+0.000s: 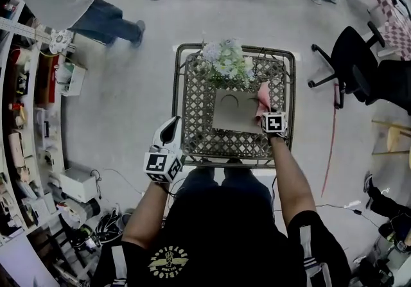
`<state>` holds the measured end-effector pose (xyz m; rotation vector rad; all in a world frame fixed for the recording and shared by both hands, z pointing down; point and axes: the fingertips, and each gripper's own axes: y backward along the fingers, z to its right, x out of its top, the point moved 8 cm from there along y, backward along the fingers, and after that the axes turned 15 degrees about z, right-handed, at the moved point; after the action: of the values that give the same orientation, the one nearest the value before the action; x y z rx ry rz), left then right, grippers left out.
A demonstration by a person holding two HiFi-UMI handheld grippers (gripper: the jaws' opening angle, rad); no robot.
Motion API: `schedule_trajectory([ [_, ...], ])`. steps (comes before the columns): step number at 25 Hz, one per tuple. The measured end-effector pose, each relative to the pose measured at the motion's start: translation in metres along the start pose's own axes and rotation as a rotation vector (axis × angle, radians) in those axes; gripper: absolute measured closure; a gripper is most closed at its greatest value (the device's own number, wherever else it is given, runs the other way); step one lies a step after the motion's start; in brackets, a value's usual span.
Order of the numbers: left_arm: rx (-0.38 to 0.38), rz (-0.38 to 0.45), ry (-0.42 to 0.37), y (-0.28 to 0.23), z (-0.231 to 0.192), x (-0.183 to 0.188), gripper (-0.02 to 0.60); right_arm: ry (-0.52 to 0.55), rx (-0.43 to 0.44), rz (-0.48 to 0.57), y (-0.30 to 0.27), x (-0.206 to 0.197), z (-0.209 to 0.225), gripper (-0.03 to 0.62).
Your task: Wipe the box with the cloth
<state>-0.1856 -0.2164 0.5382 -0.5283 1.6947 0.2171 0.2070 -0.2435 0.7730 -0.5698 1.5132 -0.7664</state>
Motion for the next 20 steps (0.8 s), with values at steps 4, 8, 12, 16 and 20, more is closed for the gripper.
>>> schedule_trajectory([
  [4, 0.010, 0.011, -0.007, 0.007, 0.008, 0.000, 0.581, 0.014, 0.023, 0.004, 0.007, -0.005, 0.006, 0.572],
  [8, -0.001, 0.018, -0.021, 0.011, 0.018, 0.000, 0.581, 0.032, 0.063, 0.022, 0.018, -0.003, 0.005, 0.572],
  [12, -0.009, 0.033, -0.035, 0.013, 0.019, 0.006, 0.581, -0.012, 0.120, 0.061, 0.030, 0.007, -0.007, 0.572],
  [16, -0.022, 0.025, -0.044, 0.012, 0.015, 0.007, 0.581, -0.080, 0.204, 0.130, 0.051, 0.026, -0.037, 0.572],
  [20, -0.038, 0.016, -0.045, 0.011, 0.008, 0.008, 0.581, -0.105, 0.306, 0.166, 0.063, 0.040, -0.088, 0.572],
])
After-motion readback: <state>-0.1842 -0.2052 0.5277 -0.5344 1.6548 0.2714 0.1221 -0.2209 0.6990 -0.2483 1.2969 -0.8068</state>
